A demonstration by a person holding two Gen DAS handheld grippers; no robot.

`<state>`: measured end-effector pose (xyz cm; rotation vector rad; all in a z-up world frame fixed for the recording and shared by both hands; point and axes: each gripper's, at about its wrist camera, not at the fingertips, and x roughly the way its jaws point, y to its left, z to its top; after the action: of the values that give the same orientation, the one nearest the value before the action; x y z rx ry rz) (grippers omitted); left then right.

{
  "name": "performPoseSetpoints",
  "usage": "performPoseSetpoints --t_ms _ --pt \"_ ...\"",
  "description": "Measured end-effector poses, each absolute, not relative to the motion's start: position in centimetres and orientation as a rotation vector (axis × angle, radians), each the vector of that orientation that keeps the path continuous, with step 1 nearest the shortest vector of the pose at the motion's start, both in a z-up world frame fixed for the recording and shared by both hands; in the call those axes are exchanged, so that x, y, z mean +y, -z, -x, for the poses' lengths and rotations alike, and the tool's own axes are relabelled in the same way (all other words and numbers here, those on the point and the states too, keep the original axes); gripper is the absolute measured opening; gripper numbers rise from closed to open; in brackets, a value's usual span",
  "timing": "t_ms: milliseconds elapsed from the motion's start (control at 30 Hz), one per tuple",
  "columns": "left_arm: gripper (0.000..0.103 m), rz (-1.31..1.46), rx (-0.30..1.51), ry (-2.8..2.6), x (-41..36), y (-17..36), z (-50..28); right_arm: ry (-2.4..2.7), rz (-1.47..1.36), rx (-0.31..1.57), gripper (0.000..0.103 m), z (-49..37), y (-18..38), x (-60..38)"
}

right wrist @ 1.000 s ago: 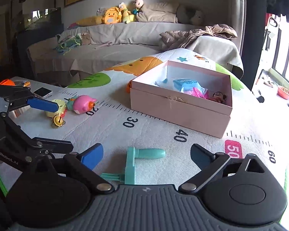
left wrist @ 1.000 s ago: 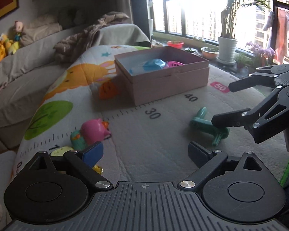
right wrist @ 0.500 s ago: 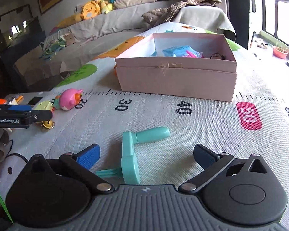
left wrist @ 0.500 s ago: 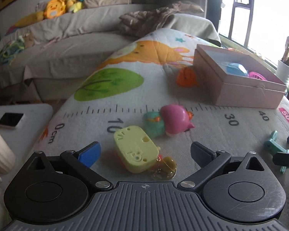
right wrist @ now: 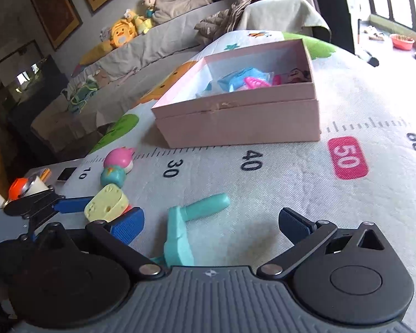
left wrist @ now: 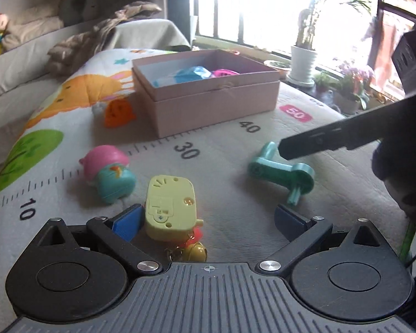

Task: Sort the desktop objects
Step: 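Grasp the yellow-green keychain toy with the left gripper, then carry the yellow toy into the pink box with the left gripper while the right drops the teal crank in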

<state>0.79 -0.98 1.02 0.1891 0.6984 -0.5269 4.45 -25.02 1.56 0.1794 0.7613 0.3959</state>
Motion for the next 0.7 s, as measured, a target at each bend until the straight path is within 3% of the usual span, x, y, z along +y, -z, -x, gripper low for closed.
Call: performPoseSetpoints --t_ms 700 --pt "0.103 -0.151 0.741 0.407 0.4 0.1 -2.2 -0.371 -0.132 0.747 0.103 -4.3 -0.3 -24.6"
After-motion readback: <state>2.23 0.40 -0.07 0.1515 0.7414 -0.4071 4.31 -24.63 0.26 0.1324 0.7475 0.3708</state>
